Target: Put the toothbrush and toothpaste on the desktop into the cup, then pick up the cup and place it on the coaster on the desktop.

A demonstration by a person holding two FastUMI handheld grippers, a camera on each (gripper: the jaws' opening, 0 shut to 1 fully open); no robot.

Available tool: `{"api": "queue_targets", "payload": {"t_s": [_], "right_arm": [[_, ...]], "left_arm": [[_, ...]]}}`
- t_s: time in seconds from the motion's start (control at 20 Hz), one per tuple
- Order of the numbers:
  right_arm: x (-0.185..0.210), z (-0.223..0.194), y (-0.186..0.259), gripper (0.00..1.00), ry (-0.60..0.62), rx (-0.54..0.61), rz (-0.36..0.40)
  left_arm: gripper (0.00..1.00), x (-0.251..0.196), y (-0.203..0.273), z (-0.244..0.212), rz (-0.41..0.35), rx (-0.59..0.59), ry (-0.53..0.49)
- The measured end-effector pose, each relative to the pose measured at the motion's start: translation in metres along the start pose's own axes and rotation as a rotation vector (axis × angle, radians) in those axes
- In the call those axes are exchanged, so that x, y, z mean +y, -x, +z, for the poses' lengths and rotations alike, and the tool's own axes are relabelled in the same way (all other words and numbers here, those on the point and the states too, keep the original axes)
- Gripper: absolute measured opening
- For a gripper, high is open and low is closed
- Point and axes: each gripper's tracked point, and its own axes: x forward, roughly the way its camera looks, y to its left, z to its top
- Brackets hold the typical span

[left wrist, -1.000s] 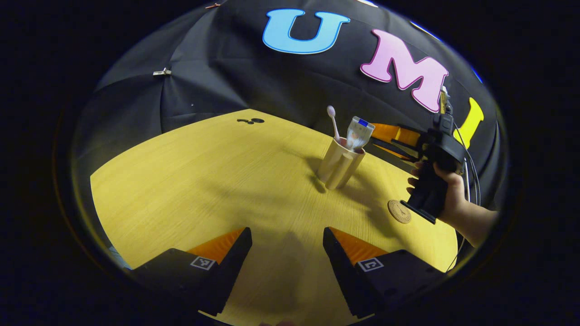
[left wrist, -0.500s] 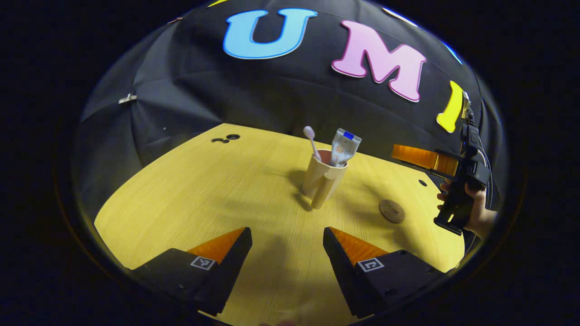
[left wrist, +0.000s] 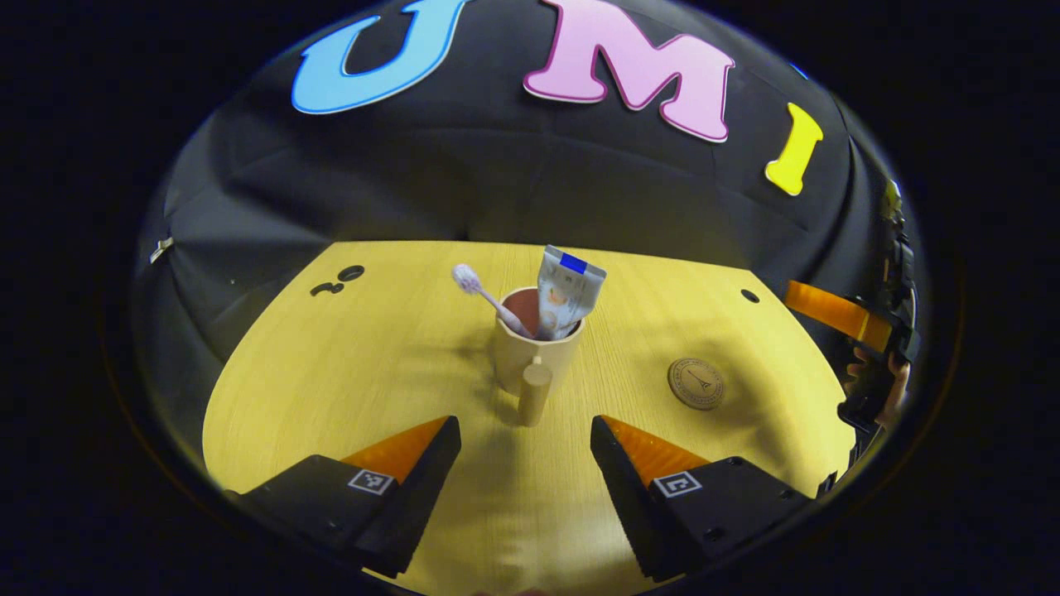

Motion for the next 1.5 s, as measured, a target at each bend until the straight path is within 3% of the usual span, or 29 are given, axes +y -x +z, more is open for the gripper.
{"api": "queue_targets", "payload": {"t_s": [0.55, 0.85, 1.05, 1.1, 1.25, 1.3, 1.35, 1.45, 1.5], "right_arm": [[-0.101, -0.025, 0.106, 0.98, -0.131, 0.036, -0.237], [-0.132, -0.038, 0.149, 0.98, -0.180, 0.051, -0.335], [-0.138, -0.048, 0.165, 0.98, -0.227, 0.057, -0.372], [-0.139, -0.050, 0.169, 0.98, -0.233, 0.057, -0.379], [-0.139, -0.054, 0.178, 0.98, -0.243, 0.060, -0.397], [-0.138, -0.055, 0.179, 0.98, -0.247, 0.062, -0.403], [-0.137, -0.057, 0.181, 0.98, -0.252, 0.064, -0.410], [-0.134, -0.058, 0.186, 0.98, -0.264, 0.065, -0.421], [-0.132, -0.058, 0.188, 0.98, -0.268, 0.067, -0.426]], "left_arm": [[0.97, -0.003, -0.069, 0.006, 0.010, 0.264, -0.017], [0.87, -0.006, -0.083, 0.004, 0.012, 0.354, -0.045], [0.67, -0.007, -0.091, 0.007, 0.019, 0.391, -0.064], [0.53, -0.006, -0.092, 0.007, 0.030, 0.405, -0.081], [0.45, -0.003, -0.090, 0.002, 0.040, 0.442, -0.114], [0.31, -0.004, -0.091, 0.005, 0.039, 0.438, -0.120], [0.35, -0.004, -0.092, 0.004, 0.037, 0.441, -0.123], [0.29, -0.005, -0.092, 0.004, 0.025, 0.431, -0.107], [0.32, -0.005, -0.092, 0.003, 0.018, 0.427, -0.099]]}}
